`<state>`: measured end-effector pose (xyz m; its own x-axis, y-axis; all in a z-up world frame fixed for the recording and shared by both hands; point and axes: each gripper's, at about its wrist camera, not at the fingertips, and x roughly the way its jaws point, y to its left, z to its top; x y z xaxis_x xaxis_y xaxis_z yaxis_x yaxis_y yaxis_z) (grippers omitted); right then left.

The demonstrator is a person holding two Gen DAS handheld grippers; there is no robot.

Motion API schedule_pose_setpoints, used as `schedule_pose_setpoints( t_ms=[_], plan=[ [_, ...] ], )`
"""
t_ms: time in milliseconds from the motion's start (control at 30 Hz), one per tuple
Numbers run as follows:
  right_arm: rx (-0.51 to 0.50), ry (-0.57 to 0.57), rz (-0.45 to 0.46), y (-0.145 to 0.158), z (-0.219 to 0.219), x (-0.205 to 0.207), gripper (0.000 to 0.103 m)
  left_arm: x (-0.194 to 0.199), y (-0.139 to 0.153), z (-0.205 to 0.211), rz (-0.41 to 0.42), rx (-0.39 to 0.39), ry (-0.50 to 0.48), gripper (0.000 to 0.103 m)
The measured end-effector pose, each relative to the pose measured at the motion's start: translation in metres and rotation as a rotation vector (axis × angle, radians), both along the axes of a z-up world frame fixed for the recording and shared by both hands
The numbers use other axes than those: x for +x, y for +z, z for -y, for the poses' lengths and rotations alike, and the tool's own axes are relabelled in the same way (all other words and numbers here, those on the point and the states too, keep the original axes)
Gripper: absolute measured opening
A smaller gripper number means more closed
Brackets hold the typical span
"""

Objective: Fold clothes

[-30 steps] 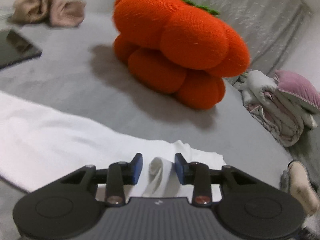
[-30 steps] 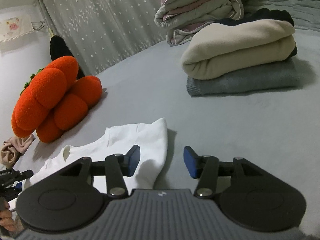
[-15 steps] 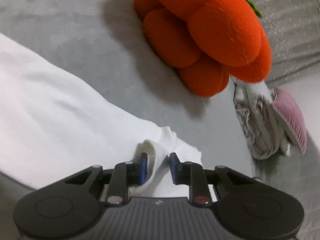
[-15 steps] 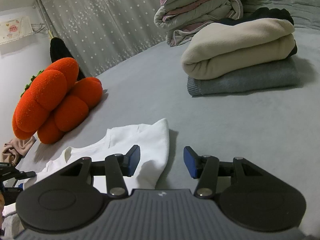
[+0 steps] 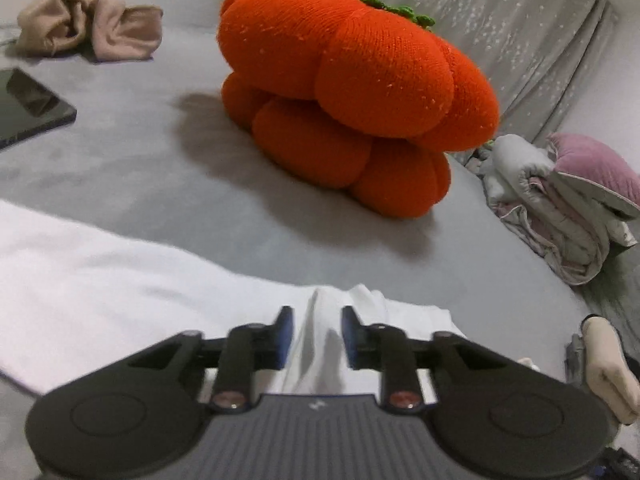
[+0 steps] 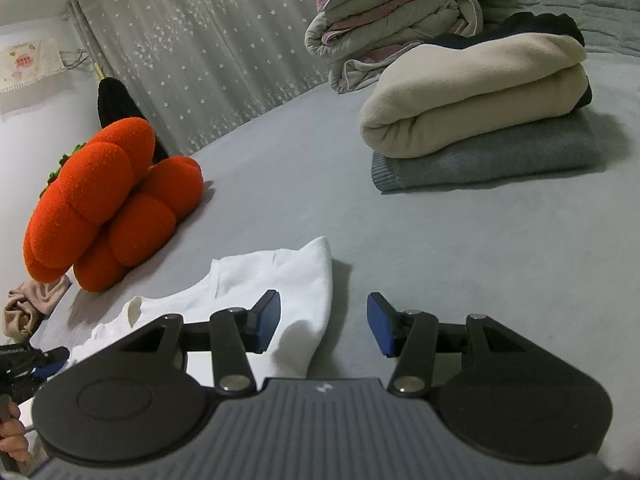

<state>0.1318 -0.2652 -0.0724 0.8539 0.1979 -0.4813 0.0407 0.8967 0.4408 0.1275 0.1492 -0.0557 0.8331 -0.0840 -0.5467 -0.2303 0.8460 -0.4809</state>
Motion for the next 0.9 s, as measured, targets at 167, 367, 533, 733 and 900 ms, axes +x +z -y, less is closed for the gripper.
schedule_pose_setpoints(
  t_ms=[167,367,533,733,900],
  plan=[
    [-0.017,0.001,-0.003,0.001,0.000,-0.004,0.053,-0.007,-0.001,0.001,-0.029,0.002,-0.024,0.032],
    [-0.038,0.028,-0.044,0.002,-0.008,-0.015,0.040,-0.016,0.002,0.004,-0.041,0.089,-0.065,0.011],
    [-0.065,0.073,-0.059,0.008,-0.012,-0.020,0.004,-0.026,0.011,-0.008,-0.007,0.064,-0.113,0.009],
    [-0.139,-0.002,-0.084,0.013,0.002,-0.029,0.000,-0.023,0.004,-0.002,-0.061,0.160,-0.142,0.022],
    [-0.167,-0.050,-0.095,0.018,0.016,-0.043,0.016,-0.047,0.012,-0.012,-0.031,0.170,-0.103,0.049]
  ],
)
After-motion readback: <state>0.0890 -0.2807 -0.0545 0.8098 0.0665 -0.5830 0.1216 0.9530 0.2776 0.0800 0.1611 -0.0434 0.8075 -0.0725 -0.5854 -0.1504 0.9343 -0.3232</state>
